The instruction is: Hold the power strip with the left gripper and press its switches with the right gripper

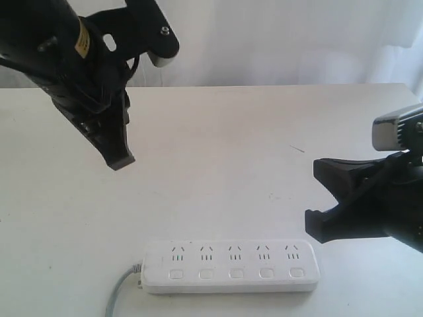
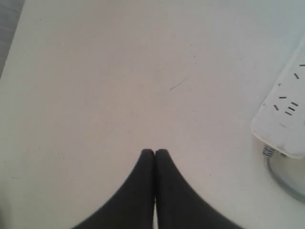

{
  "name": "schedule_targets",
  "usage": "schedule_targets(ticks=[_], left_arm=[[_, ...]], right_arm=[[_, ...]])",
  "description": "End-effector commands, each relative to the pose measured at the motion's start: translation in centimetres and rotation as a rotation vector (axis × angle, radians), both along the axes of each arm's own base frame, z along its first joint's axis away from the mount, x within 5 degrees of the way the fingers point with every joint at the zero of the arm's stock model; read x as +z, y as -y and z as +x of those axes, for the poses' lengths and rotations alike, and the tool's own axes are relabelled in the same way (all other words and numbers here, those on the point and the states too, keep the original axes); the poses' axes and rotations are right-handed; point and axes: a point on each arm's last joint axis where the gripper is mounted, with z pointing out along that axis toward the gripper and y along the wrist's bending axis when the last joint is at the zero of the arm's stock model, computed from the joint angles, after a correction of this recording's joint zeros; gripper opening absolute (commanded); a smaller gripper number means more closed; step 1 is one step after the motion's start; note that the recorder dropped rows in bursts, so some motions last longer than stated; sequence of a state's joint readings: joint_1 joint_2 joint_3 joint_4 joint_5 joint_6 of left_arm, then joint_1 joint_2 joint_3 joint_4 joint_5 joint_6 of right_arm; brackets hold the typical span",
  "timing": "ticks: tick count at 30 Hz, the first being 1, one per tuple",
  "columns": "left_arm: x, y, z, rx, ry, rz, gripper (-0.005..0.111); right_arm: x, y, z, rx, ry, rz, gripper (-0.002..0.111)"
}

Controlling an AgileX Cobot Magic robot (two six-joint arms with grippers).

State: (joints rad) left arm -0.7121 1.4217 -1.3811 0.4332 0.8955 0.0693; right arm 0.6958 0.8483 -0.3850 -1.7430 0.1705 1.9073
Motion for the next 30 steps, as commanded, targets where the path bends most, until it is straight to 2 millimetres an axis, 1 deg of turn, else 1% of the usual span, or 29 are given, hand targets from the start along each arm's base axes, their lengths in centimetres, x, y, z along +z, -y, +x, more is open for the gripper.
schedule_targets(ticks=[1,5,9,12,17,19,24,27,30], left_arm=[[1.5,-0.7,-0.6,0.04,0.057,-0.06,0.0],[3.6,-1.2,-1.4,0.023,0.16,-0.166,0.0],[5.9,-2.0,-2.7,-0.012,0.263,-0.279,0.0],[6.6,-2.6,-4.1,-0.036,0.305,-0.365,0.0],[6.7,-3.9,-6.9,-0.054,0.313,-0.533,0.0],[6.7,-4.9,-8.2,-0.063,0.338,-0.569,0.0],[6.1,-7.3,-11.1,-0.082,0.398,-0.626,0.0],[5.9,-8.6,-12.9,-0.1,0.448,-0.692,0.0],[5.2,-9.2,-14.0,-0.117,0.471,-0.764,0.0]], right_arm=[[-0.1,0.0,0.0,-0.002,-0.023,0.025,0.0],[-0.1,0.0,0.0,-0.002,-0.023,0.025,0.0],[-0.1,0.0,0.0,-0.002,-0.023,0.025,0.0],[-0.1,0.0,0.0,-0.002,-0.023,0.025,0.0],[-0.1,0.0,0.0,-0.002,-0.023,0.025,0.0],[-0.1,0.0,0.0,-0.002,-0.023,0.025,0.0],[-0.1,0.2,0.1,-0.014,-0.025,0.026,0.0],[0.1,1.0,0.4,-0.065,-0.014,0.034,0.0],[0.5,2.2,0.7,-0.135,0.008,0.049,0.0]])
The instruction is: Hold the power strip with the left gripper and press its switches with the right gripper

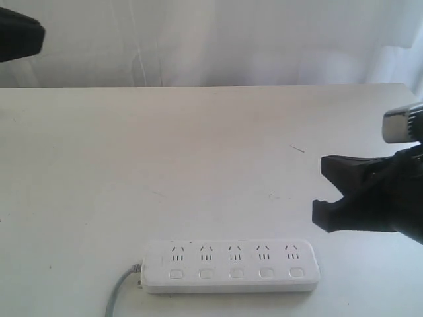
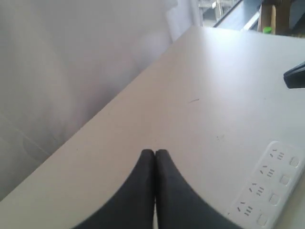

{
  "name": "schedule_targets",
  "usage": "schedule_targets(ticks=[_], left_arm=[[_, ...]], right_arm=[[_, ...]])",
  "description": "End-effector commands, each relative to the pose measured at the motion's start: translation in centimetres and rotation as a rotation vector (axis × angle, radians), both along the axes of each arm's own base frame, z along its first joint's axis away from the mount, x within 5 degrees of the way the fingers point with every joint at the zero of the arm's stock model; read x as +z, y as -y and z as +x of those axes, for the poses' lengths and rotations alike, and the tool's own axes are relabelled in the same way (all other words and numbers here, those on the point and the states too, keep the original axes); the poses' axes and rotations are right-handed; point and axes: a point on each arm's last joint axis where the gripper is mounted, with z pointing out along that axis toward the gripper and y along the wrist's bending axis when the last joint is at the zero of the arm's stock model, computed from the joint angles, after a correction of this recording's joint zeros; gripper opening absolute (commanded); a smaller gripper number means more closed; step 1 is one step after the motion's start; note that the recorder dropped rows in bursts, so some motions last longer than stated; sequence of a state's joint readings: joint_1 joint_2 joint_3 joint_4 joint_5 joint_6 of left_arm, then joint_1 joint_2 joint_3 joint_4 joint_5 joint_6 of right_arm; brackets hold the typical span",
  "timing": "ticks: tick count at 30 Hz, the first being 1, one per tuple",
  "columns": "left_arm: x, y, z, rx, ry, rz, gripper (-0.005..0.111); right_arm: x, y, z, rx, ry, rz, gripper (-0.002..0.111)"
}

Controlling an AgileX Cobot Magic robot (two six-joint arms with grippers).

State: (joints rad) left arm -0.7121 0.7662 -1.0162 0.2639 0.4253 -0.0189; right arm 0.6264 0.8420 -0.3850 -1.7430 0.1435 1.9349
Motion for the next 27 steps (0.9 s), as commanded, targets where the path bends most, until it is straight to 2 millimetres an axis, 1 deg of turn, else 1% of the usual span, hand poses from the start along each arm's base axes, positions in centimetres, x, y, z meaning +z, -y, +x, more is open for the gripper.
schedule_targets(ticks=[1,6,7,10,12,16,20,24,27], left_arm=[[-0.7,-1.0,-1.8,-0.032,0.05,-0.124,0.0],[-3.3,-0.7,-1.7,-0.043,0.024,-0.123,0.0],[-4.2,-0.6,-1.5,-0.043,0.01,-0.114,0.0],[-5.7,-0.3,-1.3,-0.041,-0.015,-0.13,0.0],[-6.3,-0.2,-1.2,-0.036,-0.029,-0.158,0.0],[-6.6,-0.1,-1.1,-0.031,-0.038,-0.206,0.0],[-6.5,-0.1,-1.1,-0.023,-0.057,-0.239,0.0],[-6.5,-0.1,-1.1,-0.022,-0.06,-0.242,0.0],[-6.5,-0.1,-1.1,-0.022,-0.057,-0.242,0.0]], right_arm=[[0.7,1.8,0.3,-0.107,0.036,0.024,0.0],[1.9,3.7,-0.2,-0.201,0.11,0.063,0.0],[2.3,4.1,-0.5,-0.216,0.131,0.074,0.0],[3.2,5.2,-1.3,-0.265,0.193,0.104,0.0],[3.9,6.0,-2.0,-0.308,0.24,0.124,0.0],[5.1,7.8,-3.6,-0.409,0.343,0.156,0.0],[6.2,9.1,-5.8,-0.505,0.46,0.183,0.0],[7.0,9.7,-7.8,-0.534,0.558,0.218,0.0],[7.2,9.7,-8.7,-0.53,0.598,0.235,0.0]])
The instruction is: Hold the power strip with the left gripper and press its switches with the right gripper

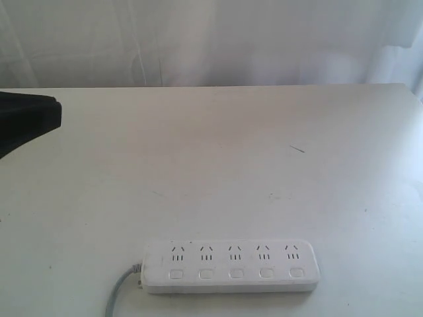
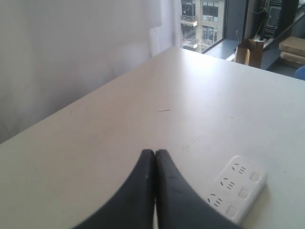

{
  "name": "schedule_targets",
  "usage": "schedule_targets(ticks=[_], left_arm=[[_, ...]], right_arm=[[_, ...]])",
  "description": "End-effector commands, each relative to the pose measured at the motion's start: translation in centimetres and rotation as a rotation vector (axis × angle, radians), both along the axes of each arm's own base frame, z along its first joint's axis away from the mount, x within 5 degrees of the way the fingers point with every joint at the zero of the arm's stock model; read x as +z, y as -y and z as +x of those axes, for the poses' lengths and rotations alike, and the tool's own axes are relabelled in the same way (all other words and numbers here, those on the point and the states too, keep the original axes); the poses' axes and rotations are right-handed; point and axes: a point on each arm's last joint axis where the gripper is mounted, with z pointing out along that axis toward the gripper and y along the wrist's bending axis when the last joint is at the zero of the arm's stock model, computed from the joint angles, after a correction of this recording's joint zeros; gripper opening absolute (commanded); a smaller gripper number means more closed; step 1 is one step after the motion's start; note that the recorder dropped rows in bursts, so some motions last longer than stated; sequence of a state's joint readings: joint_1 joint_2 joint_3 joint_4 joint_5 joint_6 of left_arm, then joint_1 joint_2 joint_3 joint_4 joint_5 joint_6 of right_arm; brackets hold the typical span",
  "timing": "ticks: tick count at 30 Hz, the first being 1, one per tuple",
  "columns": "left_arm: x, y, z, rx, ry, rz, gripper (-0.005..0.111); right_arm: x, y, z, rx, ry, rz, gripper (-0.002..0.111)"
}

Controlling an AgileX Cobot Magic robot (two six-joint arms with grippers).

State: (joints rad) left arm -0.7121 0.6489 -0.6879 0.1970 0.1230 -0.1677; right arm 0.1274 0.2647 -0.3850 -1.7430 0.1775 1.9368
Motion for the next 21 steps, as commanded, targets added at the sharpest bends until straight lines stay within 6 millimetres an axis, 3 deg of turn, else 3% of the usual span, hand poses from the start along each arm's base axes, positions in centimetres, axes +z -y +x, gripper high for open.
schedule_targets(ticks=[1,10,21], left_arm=[[0.1,-0.1,-0.1,0.001,-0.001,-0.028,0.0],[0.1,-0.1,-0.1,0.002,-0.002,-0.033,0.0],[0.1,-0.1,-0.1,0.002,-0.002,-0.033,0.0]], right_arm=[[0.3,0.2,-1.3,-0.012,0.06,0.01,0.0],[0.4,0.2,-1.7,-0.003,0.082,0.01,0.0],[0.2,-2.2,-3.5,0.169,0.111,-0.1,0.0]])
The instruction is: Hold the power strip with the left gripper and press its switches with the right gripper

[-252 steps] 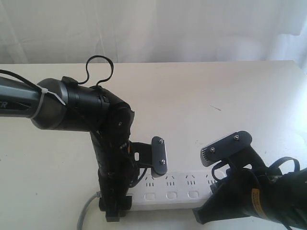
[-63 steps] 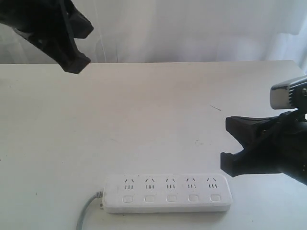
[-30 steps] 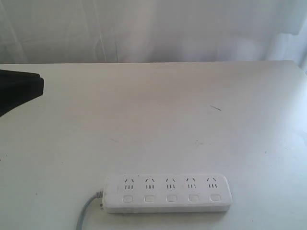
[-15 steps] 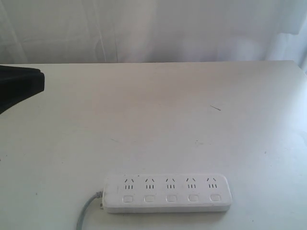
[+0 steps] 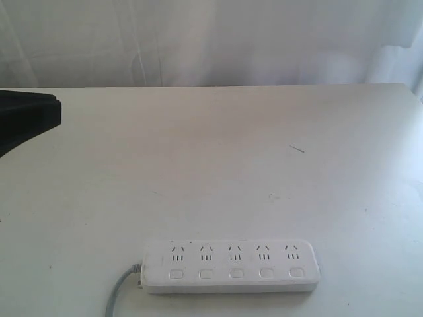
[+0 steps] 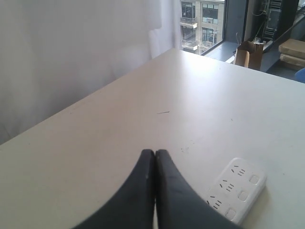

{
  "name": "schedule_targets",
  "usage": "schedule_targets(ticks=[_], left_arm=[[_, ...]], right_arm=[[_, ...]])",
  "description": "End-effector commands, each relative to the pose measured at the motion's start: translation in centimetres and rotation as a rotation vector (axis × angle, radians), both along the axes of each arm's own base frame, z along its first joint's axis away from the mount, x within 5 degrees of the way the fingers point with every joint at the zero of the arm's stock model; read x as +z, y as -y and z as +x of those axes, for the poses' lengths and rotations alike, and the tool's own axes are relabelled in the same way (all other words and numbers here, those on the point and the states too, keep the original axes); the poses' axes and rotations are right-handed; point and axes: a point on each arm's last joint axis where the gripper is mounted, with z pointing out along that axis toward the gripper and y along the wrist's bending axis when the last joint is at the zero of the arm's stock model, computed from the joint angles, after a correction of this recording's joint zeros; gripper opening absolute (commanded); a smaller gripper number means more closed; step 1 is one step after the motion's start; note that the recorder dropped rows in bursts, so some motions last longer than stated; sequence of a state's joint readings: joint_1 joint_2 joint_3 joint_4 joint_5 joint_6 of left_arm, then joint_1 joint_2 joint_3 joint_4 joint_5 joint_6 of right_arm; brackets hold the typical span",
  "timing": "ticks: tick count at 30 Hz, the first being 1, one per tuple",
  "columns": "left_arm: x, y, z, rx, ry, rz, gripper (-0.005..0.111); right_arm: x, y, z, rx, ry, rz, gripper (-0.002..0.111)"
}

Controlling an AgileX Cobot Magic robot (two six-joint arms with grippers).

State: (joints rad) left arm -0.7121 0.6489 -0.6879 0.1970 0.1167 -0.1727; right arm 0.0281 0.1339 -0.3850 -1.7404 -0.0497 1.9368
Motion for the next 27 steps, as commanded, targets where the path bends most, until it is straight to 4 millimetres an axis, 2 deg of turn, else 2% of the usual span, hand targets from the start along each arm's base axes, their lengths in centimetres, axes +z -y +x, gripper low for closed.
schedule_targets(ticks=[1,16,22,27], left_arm=[[0.0,-0.1,-0.1,0.001,-0.005,-0.023,0.0],[-0.5,-0.2,-0.2,0.009,-0.05,0.015,0.0],[-0.6,-0.2,-0.2,0.01,-0.056,0.02,0.0],[-0.9,-0.3,-0.2,0.014,-0.081,0.041,0.0]], right_arm=[[-0.3,-1.0,-1.0,0.043,0.023,-0.062,0.0],[-3.8,-0.9,0.0,-0.096,-0.035,-0.394,0.0],[-5.4,-0.9,0.6,-0.14,-0.06,-0.62,0.0],[-6.8,-0.5,0.7,-0.203,-0.089,-0.654,0.0]])
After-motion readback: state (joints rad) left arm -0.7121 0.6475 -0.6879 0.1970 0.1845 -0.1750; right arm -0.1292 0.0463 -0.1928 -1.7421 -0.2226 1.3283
